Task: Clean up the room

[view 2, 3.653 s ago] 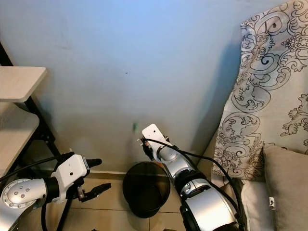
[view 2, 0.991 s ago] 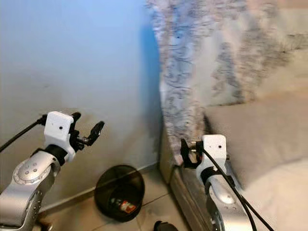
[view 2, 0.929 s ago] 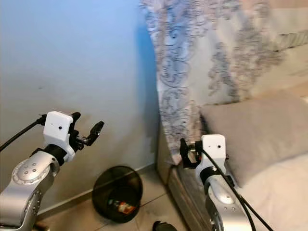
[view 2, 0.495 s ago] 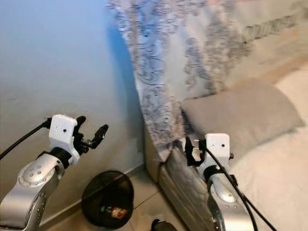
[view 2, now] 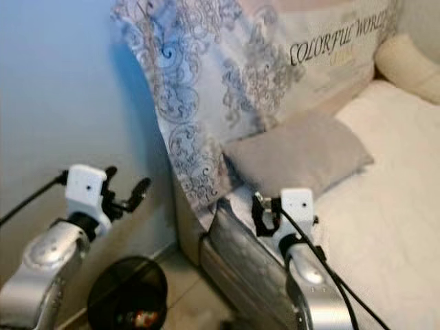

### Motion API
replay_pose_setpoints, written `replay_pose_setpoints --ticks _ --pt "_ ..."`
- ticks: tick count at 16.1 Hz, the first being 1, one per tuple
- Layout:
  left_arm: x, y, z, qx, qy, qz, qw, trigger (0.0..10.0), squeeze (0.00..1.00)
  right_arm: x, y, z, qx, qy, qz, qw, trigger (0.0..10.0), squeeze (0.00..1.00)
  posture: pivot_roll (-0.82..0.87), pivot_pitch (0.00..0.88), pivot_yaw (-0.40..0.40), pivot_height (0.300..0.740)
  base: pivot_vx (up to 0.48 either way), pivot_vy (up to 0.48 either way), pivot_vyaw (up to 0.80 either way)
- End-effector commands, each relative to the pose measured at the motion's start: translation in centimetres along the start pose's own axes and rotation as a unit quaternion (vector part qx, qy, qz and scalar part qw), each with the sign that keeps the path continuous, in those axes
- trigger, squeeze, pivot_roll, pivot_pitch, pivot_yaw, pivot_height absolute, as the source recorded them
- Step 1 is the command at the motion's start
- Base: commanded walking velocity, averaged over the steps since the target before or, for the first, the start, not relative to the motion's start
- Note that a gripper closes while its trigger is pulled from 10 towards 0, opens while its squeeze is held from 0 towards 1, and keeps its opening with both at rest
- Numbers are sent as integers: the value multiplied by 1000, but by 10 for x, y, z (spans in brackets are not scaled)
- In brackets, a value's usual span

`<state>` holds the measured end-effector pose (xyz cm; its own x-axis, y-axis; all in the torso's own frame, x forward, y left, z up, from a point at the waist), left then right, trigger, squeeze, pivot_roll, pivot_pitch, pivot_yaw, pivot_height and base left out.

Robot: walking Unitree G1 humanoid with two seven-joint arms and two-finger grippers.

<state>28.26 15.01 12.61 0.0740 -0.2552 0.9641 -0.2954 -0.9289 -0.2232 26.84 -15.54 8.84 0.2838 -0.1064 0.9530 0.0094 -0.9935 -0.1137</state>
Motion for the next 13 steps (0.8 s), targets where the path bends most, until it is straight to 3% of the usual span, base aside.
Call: replay_pose_setpoints --ticks 1,10,13 --pt "5 6 3 -11 7 5 1000 10000 0 -4 9 0 -17 -14 -6 1000 10000 0 -30 0 4 740 0 0 -763" --pt "8 12 10 -35 15 22 999 10000 0 -5 14 0 -35 -22 1 999 10000 0 -58 0 23 740 0 0 -765" --pt "9 15 12 -35 17 14 999 10000 0 0 11 3 -22 -17 -5 1000 10000 0 -58 0 15 740 0 -457 -765"
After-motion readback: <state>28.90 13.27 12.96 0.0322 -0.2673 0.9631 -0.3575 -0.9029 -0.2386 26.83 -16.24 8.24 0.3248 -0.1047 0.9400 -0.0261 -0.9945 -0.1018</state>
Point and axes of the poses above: a point about 5 cm out from each wrist's last joint towards the gripper, its own z axis pointing out of the wrist towards the gripper, its own x axis along the axis of the wrist's last joint, y = z × x, the point moved 4 cm from there along z, pointing out of the wrist towards the gripper, and after that the axes turned 8 degrees about z, right-handed, at the moved point
